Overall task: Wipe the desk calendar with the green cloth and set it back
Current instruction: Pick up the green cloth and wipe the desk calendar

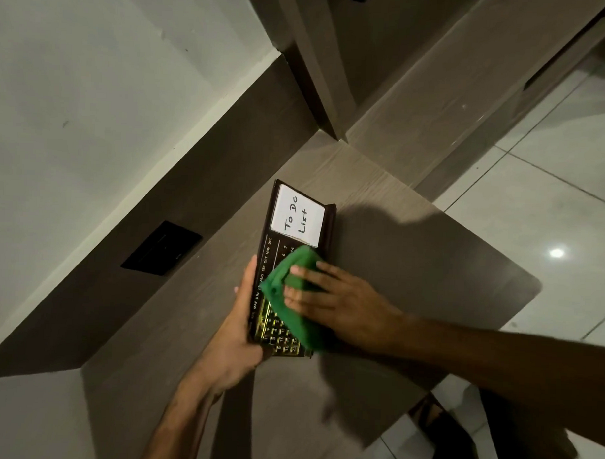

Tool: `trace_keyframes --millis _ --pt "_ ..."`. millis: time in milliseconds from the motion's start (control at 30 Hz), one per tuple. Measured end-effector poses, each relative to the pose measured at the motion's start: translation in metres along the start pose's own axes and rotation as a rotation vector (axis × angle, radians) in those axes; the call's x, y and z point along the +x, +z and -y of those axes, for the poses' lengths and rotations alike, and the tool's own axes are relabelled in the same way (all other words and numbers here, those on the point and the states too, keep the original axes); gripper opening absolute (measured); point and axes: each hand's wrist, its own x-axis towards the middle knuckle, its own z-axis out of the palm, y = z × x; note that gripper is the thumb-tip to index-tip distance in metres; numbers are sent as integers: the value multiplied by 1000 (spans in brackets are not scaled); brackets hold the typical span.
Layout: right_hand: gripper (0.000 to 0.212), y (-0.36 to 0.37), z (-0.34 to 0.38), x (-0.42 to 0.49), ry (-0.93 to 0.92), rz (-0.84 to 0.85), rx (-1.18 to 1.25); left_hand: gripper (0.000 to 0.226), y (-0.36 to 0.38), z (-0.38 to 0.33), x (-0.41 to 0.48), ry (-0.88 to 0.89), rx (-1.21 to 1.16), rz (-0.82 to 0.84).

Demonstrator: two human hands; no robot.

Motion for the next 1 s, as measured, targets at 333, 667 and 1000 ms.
trace_keyframes --millis 333,667,1000 --pt "42 -14 -20 34 -140 -121 115 135 3 2 1 -23 -17 -49" --pt "66 -37 -115 72 498 -56 39 137 6 -9 -1 7 65 -30" --pt "74 13 -13 -2 426 -26 30 134 8 -8 -2 9 35 -58"
